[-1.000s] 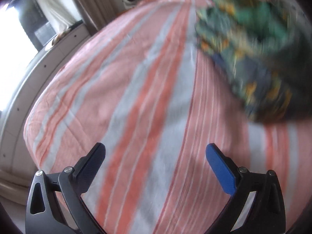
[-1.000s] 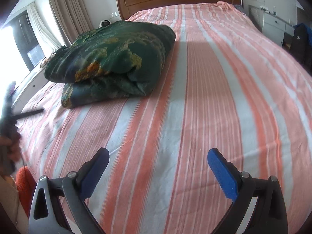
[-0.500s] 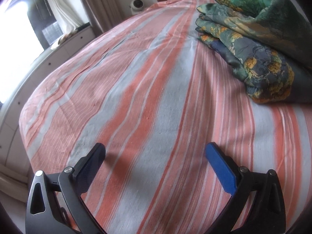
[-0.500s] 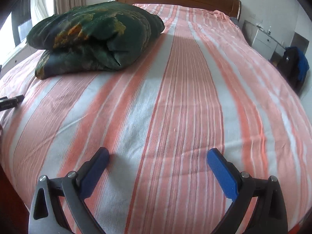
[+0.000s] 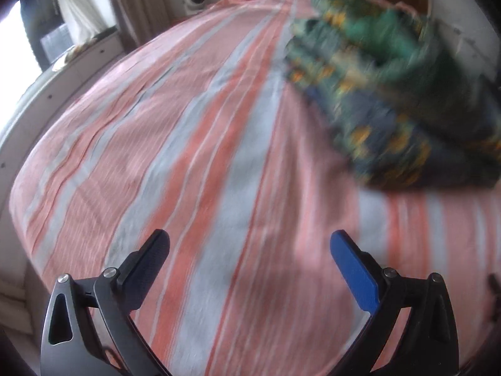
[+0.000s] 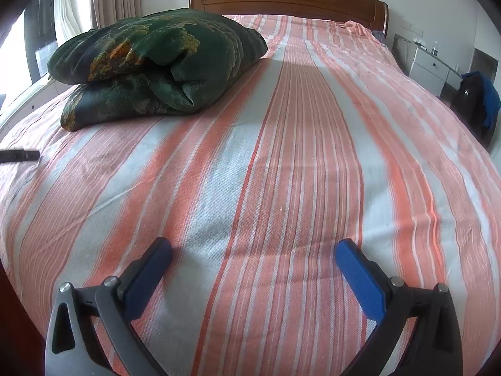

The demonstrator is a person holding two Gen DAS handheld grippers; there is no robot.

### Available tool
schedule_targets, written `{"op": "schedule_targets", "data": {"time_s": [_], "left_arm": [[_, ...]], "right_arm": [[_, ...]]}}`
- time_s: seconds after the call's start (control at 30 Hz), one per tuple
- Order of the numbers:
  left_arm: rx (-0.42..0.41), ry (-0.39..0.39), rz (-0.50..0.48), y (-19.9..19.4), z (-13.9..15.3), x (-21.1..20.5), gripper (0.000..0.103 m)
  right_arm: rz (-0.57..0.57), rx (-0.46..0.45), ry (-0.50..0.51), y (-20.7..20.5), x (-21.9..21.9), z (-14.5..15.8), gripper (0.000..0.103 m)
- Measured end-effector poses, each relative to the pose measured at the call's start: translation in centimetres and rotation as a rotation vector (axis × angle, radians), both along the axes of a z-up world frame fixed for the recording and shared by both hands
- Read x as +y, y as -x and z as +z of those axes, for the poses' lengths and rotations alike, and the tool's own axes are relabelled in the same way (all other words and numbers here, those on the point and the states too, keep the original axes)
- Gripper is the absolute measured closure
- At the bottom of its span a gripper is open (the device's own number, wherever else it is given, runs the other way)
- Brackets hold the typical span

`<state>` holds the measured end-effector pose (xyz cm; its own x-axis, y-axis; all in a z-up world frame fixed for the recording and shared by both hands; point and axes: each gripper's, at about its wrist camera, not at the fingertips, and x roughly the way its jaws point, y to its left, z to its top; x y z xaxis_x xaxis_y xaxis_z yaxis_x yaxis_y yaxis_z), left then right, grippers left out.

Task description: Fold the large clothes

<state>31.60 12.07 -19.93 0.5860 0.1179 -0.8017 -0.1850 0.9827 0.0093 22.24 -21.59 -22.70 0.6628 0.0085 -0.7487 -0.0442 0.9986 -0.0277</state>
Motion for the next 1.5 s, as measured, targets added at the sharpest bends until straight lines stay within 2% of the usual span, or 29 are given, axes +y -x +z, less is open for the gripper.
{"op": "schedule_targets", "data": {"time_s": [0.07, 0.13, 0.2, 0.27, 0.3, 0.4, 0.47, 0.5, 0.57, 0.63, 0.67, 0.73, 0.77, 0.83, 0.93, 1.03, 1.1, 1.13, 1.17, 1.23, 1.27, 1.3, 1.37, 1.43, 1.5], "left_arm": [[-0.075, 0.150, -0.048, -1.2, 3.3, 1.1, 0.001], [-0.172, 0.380, -0.106, -3.0, 6.9, 2.9, 0.001], [-0.232, 0.568, -0.160, -5.1, 9.3, 4.3, 0.001], [-0.205, 0.681, -0.244, -8.4, 9.9, 4.3, 0.001], [-0.170, 0.704, -0.274, -10.1, 9.6, 4.0, 0.001], [-0.022, 0.698, -0.266, -13.9, 5.5, 2.7, 0.001], [0.123, 0.671, -0.269, -15.5, 0.9, 1.5, 0.000], [0.142, 0.671, -0.269, -15.7, -0.3, 1.4, 0.000], [0.133, 0.727, -0.261, -15.6, -2.6, 1.7, 0.000], [0.140, 0.763, -0.250, -15.7, -3.8, 1.9, 0.000], [0.145, 0.756, -0.252, -15.6, -4.1, 1.8, 0.000], [0.148, 0.698, -0.272, -15.8, -4.3, 0.9, 0.000], [0.149, 0.674, -0.279, -15.9, -4.2, 0.5, 0.000], [0.154, 0.626, -0.289, -16.5, -4.0, -0.5, 0.000], [0.169, 0.595, -0.299, -17.2, -3.9, -1.9, 0.000], [0.178, 0.625, -0.311, -18.4, -4.0, -2.6, 0.000], [0.189, 0.650, -0.299, -19.2, -4.5, -3.5, 0.000], [0.188, 0.633, -0.286, -19.2, -4.2, -4.1, 0.000], [0.184, 0.595, -0.287, -19.0, -3.9, -5.0, 0.007], [0.127, 0.446, -0.306, -17.9, -1.5, -7.9, 0.026], [0.103, 0.387, -0.312, -17.4, -0.6, -9.0, 0.033], [0.078, 0.341, -0.318, -16.9, 0.3, -10.0, 0.035], [0.027, 0.300, -0.329, -15.5, 1.7, -11.4, 0.041], [-0.016, 0.284, -0.331, -14.1, 2.8, -12.0, 0.043], [-0.049, 0.296, -0.329, -12.5, 3.5, -11.9, 0.043]], "right_arm": [[0.001, -0.001, -0.001, 0.1, 0.1, -0.1, 0.000], [0.002, -0.003, 0.000, 0.2, 0.2, -0.1, 0.000], [0.002, -0.005, 0.002, 0.3, 0.2, -0.2, 0.000], [0.001, -0.007, 0.004, 0.1, 0.1, -0.3, 0.000], [0.000, -0.006, 0.005, 0.1, 0.1, -0.3, 0.000], [0.000, 0.001, 0.003, 0.0, 0.2, -0.2, 0.000], [0.003, 0.019, -0.007, -0.2, 0.1, 0.0, 0.000], [0.007, 0.033, -0.014, -0.5, 0.0, 0.1, 0.000], [0.027, 0.081, -0.047, -1.1, -0.6, 0.7, 0.000], [0.044, 0.113, -0.153, -2.2, -2.1, 2.0, 0.000], [0.050, 0.103, -0.248, -3.0, -3.3, 2.9, 0.000], [0.041, 0.056, -0.472, -6.2, -6.3, 5.1, 0.000], [0.038, 0.047, -0.545, -7.6, -7.3, 5.7, 0.000], [0.044, 0.051, -0.741, -12.9, -9.3, 6.4, 0.000], [0.137, 0.130, -0.904, -20.2, -7.8, 5.6, 0.000], [0.242, 0.284, -0.982, -25.5, -3.9, 3.0, 0.000], [0.234, 0.337, -0.863, -27.0, -1.7, 2.1, 0.000], [0.244, 0.338, -0.754, -27.3, -0.4, 2.5, 0.001], [0.255, 0.325, -0.668, -27.2, 0.5, 3.1, 0.006], [0.302, 0.264, -0.415, -26.2, 3.6, 5.4, 0.013], [0.348, 0.210, -0.255, -25.0, 6.0, 6.8, 0.016], [0.387, 0.170, -0.149, -23.9, 7.7, 7.5, 0.017], [0.452, 0.078, 0.055, -21.4, 11.0, 8.5, 0.020], [0.465, 0.008, 0.111, -19.7, 12.3, 9.4, 0.021], [0.468, -0.049, 0.106, -18.3, 12.6, 10.4, 0.022]]}}
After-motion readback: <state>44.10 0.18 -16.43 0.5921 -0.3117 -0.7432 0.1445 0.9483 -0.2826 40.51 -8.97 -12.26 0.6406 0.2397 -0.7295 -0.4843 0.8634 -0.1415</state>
